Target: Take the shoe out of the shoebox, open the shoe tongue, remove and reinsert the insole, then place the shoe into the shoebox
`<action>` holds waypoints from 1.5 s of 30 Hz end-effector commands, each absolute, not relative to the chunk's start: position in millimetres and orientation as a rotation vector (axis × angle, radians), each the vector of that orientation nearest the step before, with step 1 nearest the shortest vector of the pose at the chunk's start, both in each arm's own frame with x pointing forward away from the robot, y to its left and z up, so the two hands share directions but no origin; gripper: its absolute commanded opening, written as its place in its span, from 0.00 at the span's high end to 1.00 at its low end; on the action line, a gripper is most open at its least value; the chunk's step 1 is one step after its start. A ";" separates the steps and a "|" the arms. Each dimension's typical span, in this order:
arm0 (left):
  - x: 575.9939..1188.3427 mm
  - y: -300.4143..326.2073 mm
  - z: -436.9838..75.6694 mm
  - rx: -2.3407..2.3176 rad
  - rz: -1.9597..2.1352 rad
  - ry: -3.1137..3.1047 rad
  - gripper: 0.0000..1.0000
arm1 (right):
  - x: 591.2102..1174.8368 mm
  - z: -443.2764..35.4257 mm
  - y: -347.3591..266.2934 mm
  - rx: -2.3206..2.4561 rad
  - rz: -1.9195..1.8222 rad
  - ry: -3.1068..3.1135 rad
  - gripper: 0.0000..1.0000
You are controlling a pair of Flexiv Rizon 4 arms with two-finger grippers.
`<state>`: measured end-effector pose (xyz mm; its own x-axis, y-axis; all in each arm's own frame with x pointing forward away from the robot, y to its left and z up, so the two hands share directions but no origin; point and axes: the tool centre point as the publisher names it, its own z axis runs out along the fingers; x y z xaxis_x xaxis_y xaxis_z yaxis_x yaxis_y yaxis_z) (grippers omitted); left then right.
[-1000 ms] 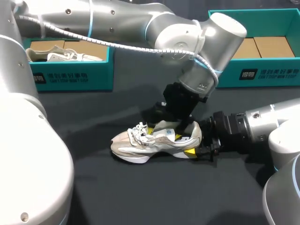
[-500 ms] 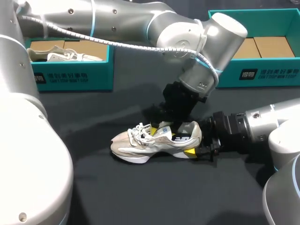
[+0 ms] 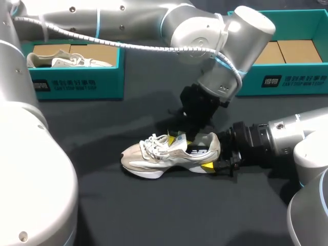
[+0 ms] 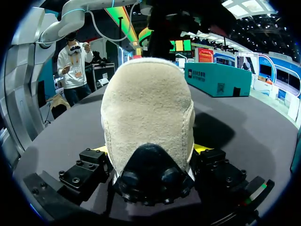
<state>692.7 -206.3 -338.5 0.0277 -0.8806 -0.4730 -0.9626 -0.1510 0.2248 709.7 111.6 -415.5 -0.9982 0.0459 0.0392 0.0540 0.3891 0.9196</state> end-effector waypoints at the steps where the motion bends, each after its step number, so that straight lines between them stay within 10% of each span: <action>1: 690.9 -200.2 -330.7 -2.136 0.751 1.939 0.64 | 709.6 -416.9 114.0 -0.095 -1.727 -2.615 1.00; 8: 693.7 -194.9 -323.0 -2.149 0.725 1.933 0.77 | 709.6 -416.9 114.0 -0.095 -1.727 -2.615 1.00; 11: 694.3 -191.4 -319.8 -2.162 0.710 1.936 1.00 | 709.6 -416.9 114.0 -0.095 -1.727 -2.615 1.00; 45: 686.1 -99.2 -324.1 -2.376 0.212 2.214 1.00 | 709.6 -416.9 114.0 -0.095 -1.727 -2.615 1.00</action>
